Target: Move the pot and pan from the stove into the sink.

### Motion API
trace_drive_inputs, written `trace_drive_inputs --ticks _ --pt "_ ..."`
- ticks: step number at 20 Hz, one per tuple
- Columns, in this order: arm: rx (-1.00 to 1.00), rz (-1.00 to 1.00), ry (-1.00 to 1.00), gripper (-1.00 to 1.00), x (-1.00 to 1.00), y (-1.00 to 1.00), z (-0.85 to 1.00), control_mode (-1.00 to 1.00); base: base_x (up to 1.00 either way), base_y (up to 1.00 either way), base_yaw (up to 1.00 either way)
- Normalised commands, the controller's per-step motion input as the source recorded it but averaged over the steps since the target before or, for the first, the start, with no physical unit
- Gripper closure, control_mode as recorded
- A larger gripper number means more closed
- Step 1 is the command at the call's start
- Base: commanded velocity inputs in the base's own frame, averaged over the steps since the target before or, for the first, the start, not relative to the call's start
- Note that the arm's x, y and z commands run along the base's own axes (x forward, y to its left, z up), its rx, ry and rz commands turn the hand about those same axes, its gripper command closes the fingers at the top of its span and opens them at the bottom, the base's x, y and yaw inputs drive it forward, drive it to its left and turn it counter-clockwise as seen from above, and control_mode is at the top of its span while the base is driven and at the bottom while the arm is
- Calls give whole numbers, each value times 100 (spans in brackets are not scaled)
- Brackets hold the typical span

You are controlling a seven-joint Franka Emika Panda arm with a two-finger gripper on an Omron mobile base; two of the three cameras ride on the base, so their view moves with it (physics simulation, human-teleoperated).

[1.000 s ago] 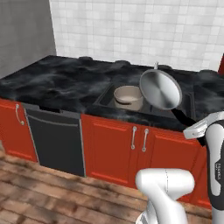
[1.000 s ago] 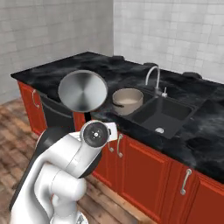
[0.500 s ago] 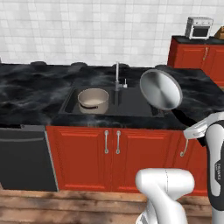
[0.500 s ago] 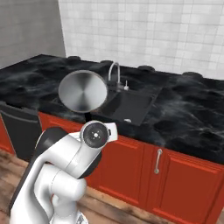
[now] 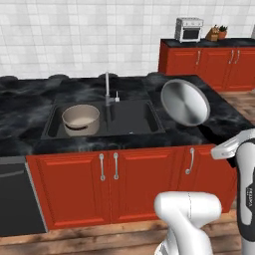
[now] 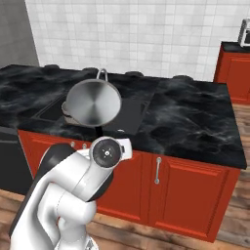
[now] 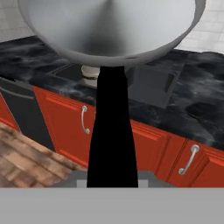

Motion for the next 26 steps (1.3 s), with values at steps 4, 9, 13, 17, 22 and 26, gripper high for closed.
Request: trace_drive_inputs --ticks 4,9,13,17,22,26 --pt "0 0 0 100 0 0 0 100 5 9 0" --pt "0 0 0 100 0 0 0 100 13 65 -5" --pt "0 0 0 100 0 0 0 100 3 70 -8" --pt "0 0 0 100 0 0 0 100 0 8 -2" --pt "0 0 0 100 0 0 0 100 28 4 0" --pt "0 0 0 100 0 0 0 100 67 18 -3"
